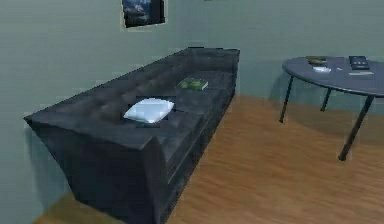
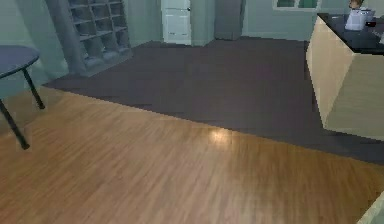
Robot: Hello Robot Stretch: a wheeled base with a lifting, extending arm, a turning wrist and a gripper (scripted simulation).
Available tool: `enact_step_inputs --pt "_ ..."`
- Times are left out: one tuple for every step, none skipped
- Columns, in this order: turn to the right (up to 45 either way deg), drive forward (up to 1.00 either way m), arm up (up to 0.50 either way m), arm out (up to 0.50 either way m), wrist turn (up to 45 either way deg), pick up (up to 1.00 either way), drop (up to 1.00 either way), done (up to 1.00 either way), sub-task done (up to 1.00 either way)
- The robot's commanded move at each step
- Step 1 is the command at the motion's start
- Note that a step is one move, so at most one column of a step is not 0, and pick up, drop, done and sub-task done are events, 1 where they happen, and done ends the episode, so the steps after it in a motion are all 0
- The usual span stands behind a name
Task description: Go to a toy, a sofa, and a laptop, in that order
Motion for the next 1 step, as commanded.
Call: enact_step_inputs --pt "-45.0 0.00 0.00 0.00 0.0 0.00 0.00 0.00 0.00"
